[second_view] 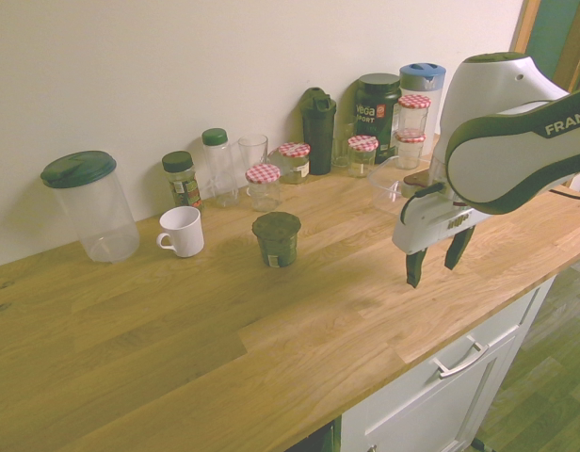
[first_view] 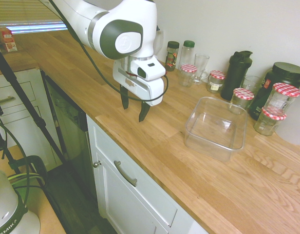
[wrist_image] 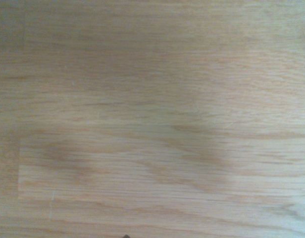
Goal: Put the cereal into the container
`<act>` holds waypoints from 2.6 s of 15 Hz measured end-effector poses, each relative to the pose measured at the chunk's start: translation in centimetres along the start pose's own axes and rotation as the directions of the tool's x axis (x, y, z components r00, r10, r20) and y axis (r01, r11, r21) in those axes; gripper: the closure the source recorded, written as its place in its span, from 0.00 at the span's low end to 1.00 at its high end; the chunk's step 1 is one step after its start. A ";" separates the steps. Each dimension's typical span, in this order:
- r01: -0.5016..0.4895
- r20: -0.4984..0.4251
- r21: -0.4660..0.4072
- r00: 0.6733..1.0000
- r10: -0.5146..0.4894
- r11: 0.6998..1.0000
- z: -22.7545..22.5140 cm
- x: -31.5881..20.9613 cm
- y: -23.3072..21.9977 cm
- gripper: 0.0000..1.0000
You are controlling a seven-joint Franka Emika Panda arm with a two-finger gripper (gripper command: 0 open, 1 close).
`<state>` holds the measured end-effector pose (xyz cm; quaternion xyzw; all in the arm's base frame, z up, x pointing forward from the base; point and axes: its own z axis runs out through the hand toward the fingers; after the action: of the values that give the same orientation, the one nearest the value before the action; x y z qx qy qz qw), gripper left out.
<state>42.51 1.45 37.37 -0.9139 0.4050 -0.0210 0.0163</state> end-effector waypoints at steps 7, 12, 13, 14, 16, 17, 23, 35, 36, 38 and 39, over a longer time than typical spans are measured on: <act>0.038 -0.089 0.067 0.996 -0.031 0.997 -0.3 -1.4 -3.7 0.00; 0.095 -0.224 0.202 0.973 -0.048 0.975 2.6 -1.5 -10.8 0.00; 0.109 -0.252 0.229 0.967 -0.049 0.967 2.7 -1.1 -12.1 0.00; 0.122 -0.275 0.255 0.960 -0.049 0.959 2.7 -0.8 -13.5 0.00; 0.138 -0.297 0.298 0.954 -0.045 0.944 2.7 -0.6 -16.3 0.00; 0.148 -0.308 0.315 0.950 -0.047 0.938 2.9 -0.6 -17.7 0.00; 0.192 -0.364 0.346 0.930 -0.058 0.918 5.9 -0.3 -21.7 0.00; 0.315 -0.455 0.429 0.885 -0.099 0.847 5.8 -0.9 -22.5 1.00; 0.314 -0.455 0.429 0.885 -0.098 0.847 5.8 -1.1 -22.6 1.00; 0.320 -0.459 0.427 0.882 -0.103 0.846 5.9 -1.2 -22.6 1.00; 0.321 -0.460 0.427 0.882 -0.102 0.845 5.8 -1.2 -22.6 1.00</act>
<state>58.75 17.58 32.57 -0.8927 0.2742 -0.3208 0.1581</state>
